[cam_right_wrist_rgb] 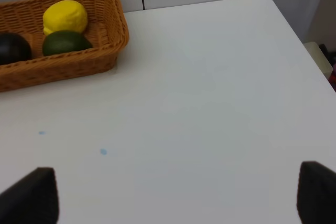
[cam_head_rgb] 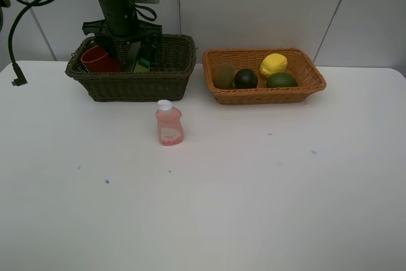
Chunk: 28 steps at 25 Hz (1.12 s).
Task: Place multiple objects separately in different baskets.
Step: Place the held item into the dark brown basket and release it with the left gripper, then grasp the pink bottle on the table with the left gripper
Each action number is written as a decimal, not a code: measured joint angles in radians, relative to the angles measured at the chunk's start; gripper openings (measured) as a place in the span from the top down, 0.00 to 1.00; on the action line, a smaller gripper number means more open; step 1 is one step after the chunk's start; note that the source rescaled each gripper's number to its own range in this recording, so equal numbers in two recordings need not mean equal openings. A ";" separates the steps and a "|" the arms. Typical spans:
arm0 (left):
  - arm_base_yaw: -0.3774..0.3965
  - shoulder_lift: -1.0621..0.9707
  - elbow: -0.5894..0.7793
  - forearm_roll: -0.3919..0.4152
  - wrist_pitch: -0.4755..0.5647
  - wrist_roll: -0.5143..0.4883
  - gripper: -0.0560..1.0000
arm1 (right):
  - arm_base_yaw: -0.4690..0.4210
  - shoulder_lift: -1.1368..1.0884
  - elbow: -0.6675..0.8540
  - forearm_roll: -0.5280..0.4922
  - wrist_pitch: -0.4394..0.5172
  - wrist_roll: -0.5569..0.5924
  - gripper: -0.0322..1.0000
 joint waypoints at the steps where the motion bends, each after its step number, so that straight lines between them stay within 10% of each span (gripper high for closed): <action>1: 0.000 0.000 0.000 -0.001 0.000 0.000 0.08 | 0.000 0.000 0.000 0.000 0.000 0.000 0.01; 28: -0.094 -0.220 -0.005 -0.099 0.128 0.121 0.08 | 0.000 0.000 0.000 0.000 0.000 0.000 0.01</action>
